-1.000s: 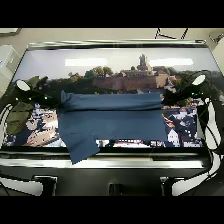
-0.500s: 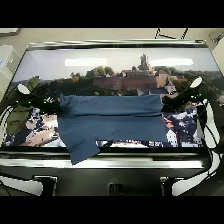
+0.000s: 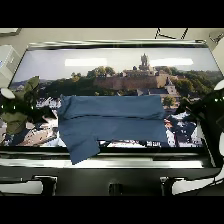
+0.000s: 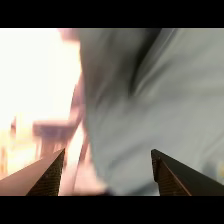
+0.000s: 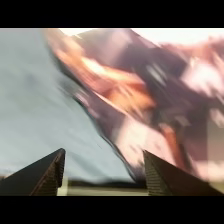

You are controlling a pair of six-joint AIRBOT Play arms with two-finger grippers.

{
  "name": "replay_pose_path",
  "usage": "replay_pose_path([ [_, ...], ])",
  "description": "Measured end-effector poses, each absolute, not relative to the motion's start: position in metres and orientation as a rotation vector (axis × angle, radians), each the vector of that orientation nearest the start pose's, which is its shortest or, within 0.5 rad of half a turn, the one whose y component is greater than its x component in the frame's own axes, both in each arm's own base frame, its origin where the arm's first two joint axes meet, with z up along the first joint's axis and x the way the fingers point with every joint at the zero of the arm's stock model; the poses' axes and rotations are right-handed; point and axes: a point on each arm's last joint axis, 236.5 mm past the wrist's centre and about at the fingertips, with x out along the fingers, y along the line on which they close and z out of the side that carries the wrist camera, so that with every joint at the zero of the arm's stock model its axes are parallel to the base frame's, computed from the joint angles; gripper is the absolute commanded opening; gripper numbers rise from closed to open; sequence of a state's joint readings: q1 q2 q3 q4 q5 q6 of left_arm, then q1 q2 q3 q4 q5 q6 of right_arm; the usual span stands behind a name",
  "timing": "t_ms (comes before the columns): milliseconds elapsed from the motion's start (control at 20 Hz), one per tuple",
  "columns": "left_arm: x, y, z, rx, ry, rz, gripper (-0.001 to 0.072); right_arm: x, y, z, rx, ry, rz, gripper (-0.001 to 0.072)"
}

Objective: Fold the clothes and pants, and hang the long-sleeved shirts on hangers.

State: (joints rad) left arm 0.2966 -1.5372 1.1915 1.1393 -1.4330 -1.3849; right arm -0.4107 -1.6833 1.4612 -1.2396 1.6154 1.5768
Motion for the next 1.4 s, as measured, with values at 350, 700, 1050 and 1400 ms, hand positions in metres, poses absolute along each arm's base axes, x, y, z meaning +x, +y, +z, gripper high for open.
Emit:
replay_pose_path([
  [350, 0.223, -0.06, -0.097, -0.715, 1.703, -0.291, 0.0441, 0.295, -0.059, -0.057, 0.683, 1.833, -0.025, 0.0569],
  [700, 0.211, -0.094, -0.116, -0.818, 1.635, -0.287, 0.0027, 0.285, -0.056, -0.06, 0.687, 1.855, -0.018, 0.0563],
  [1050, 0.218, -0.098, -0.116, -0.83, 1.596, -0.279, 0.0026, 0.271, -0.014, -0.082, 0.799, 1.85, 0.147, 0.0609],
  [1400, 0.228, -0.096, -0.109, -0.81, 1.563, -0.288, 0.0026, 0.263, 0.004, -0.1, 0.86, 1.829, 0.183, 0.0545],
])
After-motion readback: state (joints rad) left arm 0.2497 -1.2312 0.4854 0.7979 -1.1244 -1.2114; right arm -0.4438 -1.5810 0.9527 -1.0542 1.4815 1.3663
